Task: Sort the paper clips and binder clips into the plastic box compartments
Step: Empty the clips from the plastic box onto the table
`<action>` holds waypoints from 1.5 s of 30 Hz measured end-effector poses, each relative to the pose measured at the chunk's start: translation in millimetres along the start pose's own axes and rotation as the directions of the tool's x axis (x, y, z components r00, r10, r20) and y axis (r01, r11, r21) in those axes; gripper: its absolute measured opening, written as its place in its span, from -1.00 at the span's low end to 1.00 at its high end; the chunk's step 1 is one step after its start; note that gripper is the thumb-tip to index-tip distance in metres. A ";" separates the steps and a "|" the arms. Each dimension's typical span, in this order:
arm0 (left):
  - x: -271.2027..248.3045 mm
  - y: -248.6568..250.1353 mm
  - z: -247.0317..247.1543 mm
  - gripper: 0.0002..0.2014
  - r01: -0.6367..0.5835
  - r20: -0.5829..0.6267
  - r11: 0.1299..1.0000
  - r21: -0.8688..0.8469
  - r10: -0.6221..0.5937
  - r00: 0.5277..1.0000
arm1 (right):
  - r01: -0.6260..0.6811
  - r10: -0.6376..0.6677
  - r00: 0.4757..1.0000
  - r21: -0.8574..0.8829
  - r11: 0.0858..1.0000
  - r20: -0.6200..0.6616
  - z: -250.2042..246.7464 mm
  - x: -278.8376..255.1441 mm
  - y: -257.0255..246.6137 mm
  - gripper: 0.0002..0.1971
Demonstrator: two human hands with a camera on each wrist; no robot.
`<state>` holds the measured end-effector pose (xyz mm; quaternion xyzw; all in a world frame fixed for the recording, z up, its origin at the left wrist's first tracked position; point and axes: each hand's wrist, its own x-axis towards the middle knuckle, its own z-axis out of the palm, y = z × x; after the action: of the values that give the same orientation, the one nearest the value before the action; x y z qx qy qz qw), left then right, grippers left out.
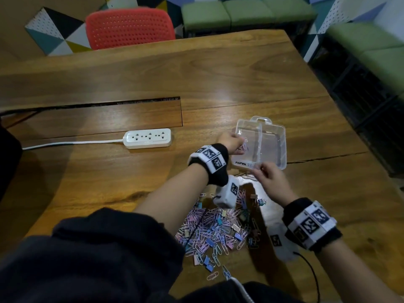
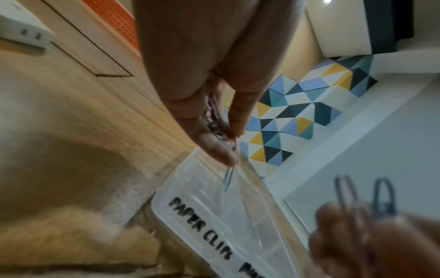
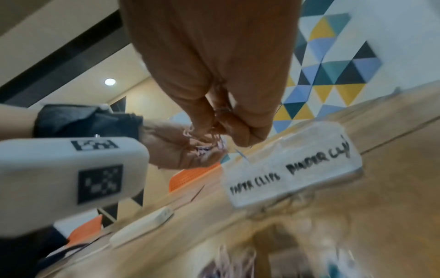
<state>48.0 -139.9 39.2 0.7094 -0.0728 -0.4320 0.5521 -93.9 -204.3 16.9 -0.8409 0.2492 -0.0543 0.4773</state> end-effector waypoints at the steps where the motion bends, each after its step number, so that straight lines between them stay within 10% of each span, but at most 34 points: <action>1: 2.7 3.4 6.6 -0.89 -0.006 0.035 0.999 0.050 0.004 0.999 | -0.026 0.026 1.000 0.009 1.000 -0.017 -5.9 4.3 -3.0 -0.73; 11: 6.0 -15.5 18.6 -0.73 -0.205 0.199 0.517 0.831 0.069 0.978 | -0.169 0.173 0.978 0.042 0.985 -0.113 -19.3 55.6 -16.4 -0.84; 15: -8.6 -27.6 6.8 -0.71 -0.258 0.218 0.467 0.846 0.138 0.966 | -0.222 0.226 0.972 0.055 0.973 -0.071 -1.8 68.3 -20.3 -0.80; 19: -29.5 -36.3 -10.2 -0.68 -0.285 0.178 0.647 0.708 0.228 0.957 | -0.107 0.118 0.991 -0.160 0.981 0.063 9.6 61.9 -25.3 -0.72; 23: -37.6 -32.8 -15.8 -0.71 -0.282 0.122 0.651 0.704 0.281 0.952 | -0.047 0.059 0.995 -0.140 0.989 0.082 11.0 54.0 -27.0 -0.74; 27: -51.6 -36.1 -10.3 -0.83 -0.341 0.141 0.442 0.830 0.424 0.895 | -0.006 0.004 1.000 -0.082 0.997 -0.028 7.5 35.6 -25.7 -0.78; 32: -61.9 -70.1 0.9 -0.61 -0.447 0.415 0.312 0.838 0.166 0.895 | -0.101 0.107 0.976 0.041 0.994 -0.190 2.8 -3.8 -12.4 -0.83; 38: -56.2 -94.1 10.8 -0.62 -0.518 0.548 -0.193 0.833 0.166 0.820 | -0.055 0.056 0.998 -0.239 0.970 -0.004 24.8 -40.9 23.7 -0.76; 45: -62.0 -94.5 9.9 -0.79 -0.454 0.475 -0.139 0.880 0.226 0.851 | -0.088 0.097 0.995 -0.414 0.906 0.001 15.6 -43.3 42.5 -0.76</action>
<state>-32.4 -75.2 -7.9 0.7990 -0.5830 -0.1428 -0.0361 -142.1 -189.6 -20.4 -0.9106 0.2895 0.0317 0.2933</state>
